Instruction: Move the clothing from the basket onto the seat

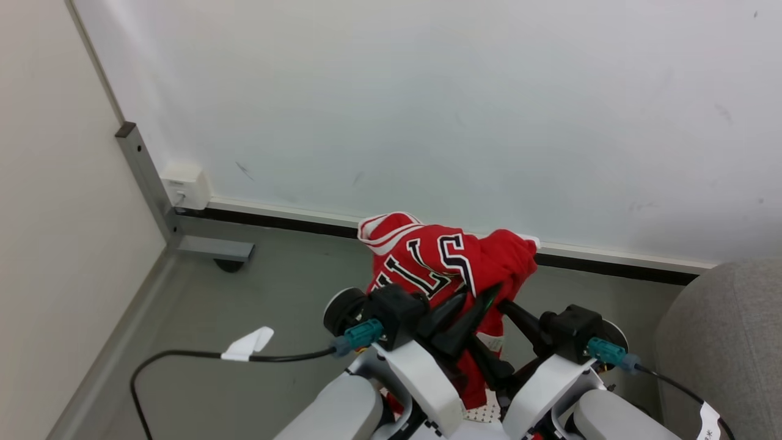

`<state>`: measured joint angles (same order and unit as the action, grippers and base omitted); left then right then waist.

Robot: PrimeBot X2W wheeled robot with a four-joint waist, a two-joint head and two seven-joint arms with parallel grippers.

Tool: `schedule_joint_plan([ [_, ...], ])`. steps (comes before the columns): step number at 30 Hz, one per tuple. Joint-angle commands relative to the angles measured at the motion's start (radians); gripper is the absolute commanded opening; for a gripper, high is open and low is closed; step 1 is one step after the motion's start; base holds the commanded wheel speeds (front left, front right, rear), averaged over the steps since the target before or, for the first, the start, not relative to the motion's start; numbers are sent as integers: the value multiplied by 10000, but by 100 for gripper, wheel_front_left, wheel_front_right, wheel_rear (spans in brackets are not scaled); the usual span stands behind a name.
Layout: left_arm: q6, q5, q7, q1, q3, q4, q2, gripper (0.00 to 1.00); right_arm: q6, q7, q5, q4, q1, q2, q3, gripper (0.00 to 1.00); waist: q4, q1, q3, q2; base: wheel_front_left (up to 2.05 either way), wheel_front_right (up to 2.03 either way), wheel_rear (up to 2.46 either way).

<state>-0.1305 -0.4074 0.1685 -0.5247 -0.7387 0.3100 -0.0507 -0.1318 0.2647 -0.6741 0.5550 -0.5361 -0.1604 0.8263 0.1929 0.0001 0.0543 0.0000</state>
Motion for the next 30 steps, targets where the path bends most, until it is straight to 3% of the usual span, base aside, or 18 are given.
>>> schedule_joint_plan([
  [1, 5, -135, 17, -63, -32, -56, -10, 0, 21, -9, -44, 73, -145, -13, 12, 100, 9, -1, -7, 0, 0, 0, 0],
  [5, 4, -273, 1, -88, -171, 10, -9, 0, 21, -7, -54, -36, -353, -19, 181, 100, 38, -1, -30, 0, 0, 0, 0],
  [6, 4, -282, 7, -97, -195, 31, -11, 0, 21, -7, 30, -120, -403, -59, 260, 42, 41, -1, -35, 0, 0, 0, 0],
  [7, 4, -315, 14, -107, -212, 49, -10, 0, 21, -9, 139, -184, -440, -111, 344, 0, 39, -1, -40, 0, 0, 0, 0],
  [22, 375, -474, 277, -125, 182, 473, -392, 0, 21, -4, 299, -988, 246, -472, -196, 0, -525, -1, -186, 0, 0, 0, 0],
  [23, 409, -473, 293, -89, 199, 494, -426, 31, 21, -4, 306, -1044, 330, -494, -244, 0, -601, -1, -207, 0, 0, 0, 0],
  [24, 438, -480, 271, -36, 190, 515, -461, 49, 21, -4, 311, -1118, 406, -512, -316, 0, -680, -1, -230, 0, 0, 0, 0],
  [25, 458, -492, 272, 3, 190, 519, -475, 78, 21, -4, 299, -1217, 483, -525, -426, 0, -758, -1, -256, 0, 0, 0, 0],
  [26, 489, -503, 278, 37, 204, 515, -507, 96, 21, -4, 291, -1298, 546, -524, -461, 0, -861, -1, -292, 0, 0, 0, 0],
  [30, 524, -512, 282, 159, 144, 427, -563, 100, 21, -4, 312, -1616, 760, -659, -750, 0, -1257, -1, -397, 0, 0, 0, 0],
])
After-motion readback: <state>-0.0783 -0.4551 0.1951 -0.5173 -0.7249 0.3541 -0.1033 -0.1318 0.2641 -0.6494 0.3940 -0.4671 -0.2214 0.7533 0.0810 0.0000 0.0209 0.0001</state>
